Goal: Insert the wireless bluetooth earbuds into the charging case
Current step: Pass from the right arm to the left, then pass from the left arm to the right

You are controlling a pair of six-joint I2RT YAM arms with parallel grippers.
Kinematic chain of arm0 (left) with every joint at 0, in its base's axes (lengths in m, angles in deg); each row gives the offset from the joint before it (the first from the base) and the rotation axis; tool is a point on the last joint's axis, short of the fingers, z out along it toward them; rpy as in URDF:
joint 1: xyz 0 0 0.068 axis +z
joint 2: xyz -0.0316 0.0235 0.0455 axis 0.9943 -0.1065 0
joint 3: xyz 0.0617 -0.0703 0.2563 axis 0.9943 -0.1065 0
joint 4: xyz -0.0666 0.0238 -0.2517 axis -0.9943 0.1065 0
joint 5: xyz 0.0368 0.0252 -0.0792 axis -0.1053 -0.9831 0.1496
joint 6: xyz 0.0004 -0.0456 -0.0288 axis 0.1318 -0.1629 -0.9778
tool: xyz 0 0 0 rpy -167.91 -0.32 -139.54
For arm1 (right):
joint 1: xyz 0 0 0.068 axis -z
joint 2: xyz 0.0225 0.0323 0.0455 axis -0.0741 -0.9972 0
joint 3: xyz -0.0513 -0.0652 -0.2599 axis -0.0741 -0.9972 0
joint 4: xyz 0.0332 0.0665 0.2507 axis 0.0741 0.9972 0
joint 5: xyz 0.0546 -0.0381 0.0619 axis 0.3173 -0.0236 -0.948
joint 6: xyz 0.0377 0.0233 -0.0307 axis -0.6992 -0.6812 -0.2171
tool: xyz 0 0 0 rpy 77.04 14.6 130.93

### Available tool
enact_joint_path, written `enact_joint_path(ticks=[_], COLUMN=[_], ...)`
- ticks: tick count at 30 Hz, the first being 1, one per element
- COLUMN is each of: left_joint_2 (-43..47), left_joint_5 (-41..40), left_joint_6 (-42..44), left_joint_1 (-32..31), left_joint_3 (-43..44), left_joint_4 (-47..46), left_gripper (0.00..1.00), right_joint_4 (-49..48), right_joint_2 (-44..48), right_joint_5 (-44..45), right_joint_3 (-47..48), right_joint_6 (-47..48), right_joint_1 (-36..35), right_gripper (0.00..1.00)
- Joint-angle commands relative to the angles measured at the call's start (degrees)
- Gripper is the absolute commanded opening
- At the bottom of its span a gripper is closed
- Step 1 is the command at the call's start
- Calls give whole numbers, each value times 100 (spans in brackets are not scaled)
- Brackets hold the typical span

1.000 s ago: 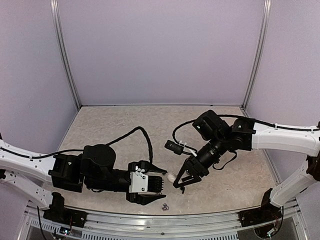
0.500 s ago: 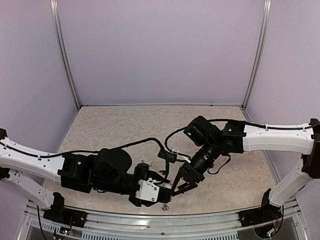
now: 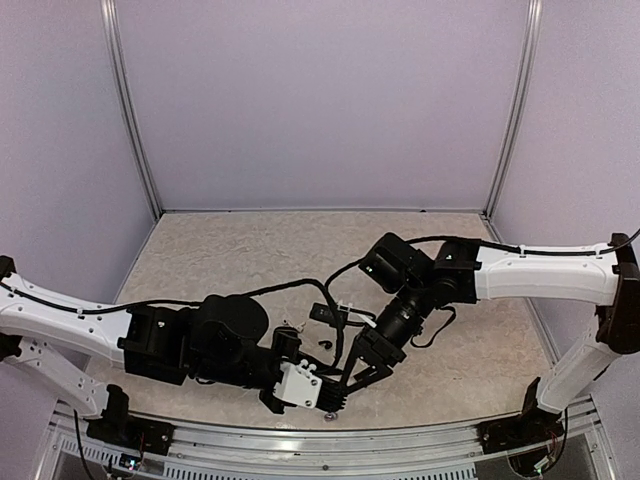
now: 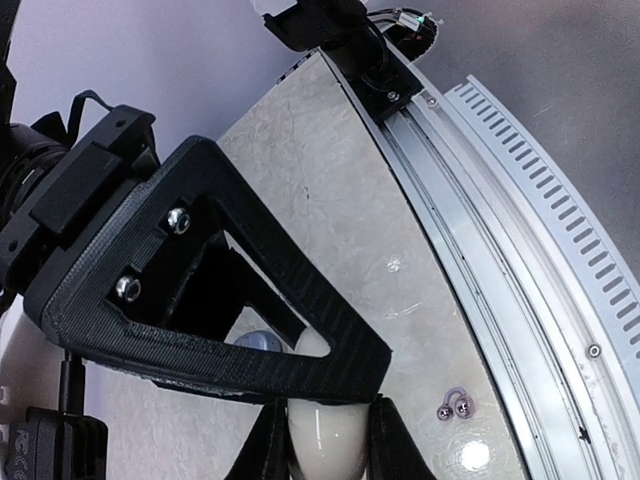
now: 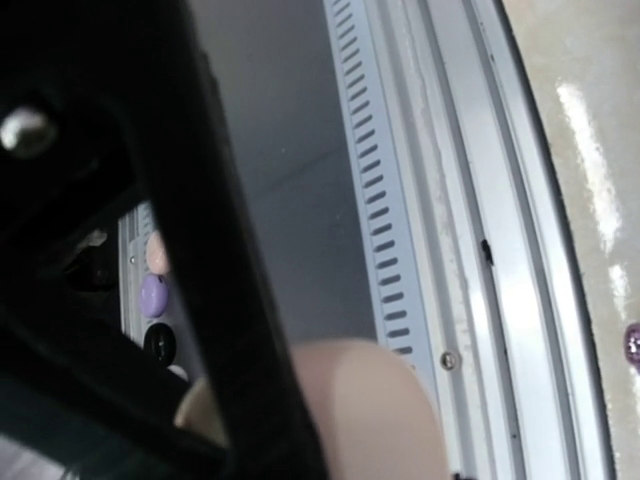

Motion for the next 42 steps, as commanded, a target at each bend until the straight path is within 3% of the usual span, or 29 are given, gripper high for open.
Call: enact_joint_path(ticks=[1, 6, 11, 16, 24, 30, 42], left_joint_2=[85, 337, 868, 1225, 1262, 1067, 988], left_joint_5=[217, 447, 988, 1622, 1900, 2083, 2025], left_joint_6=[-128, -634, -1659, -2689, -3689, -4165, -4471], left_joint_1=[-25, 164, 695, 1259, 1535, 1605, 1601], left_joint_3=[68, -147, -408, -496, -337, -149, -201], left_joint_4=[-13, -415, -1250, -1974, -2349, -2488, -2849], left_gripper=[10, 4, 3, 3, 3, 0, 0], right_joint_4=[56, -229, -1667, -2943, -3056, -3260, -3544], right_joint_2=[71, 710, 1983, 2974, 2958, 2572, 2284], right_joint_5=[144, 1052, 2429, 3413, 2656, 2077, 1863], right_joint_3=[336, 425, -245, -963, -1121, -1101, -1043], right_joint_6=[418, 570, 400, 559, 1091, 1162, 1386], right_joint_1=[-17, 198, 221, 222, 222, 197, -150], right_gripper=[57, 81, 99, 100, 99, 80, 63])
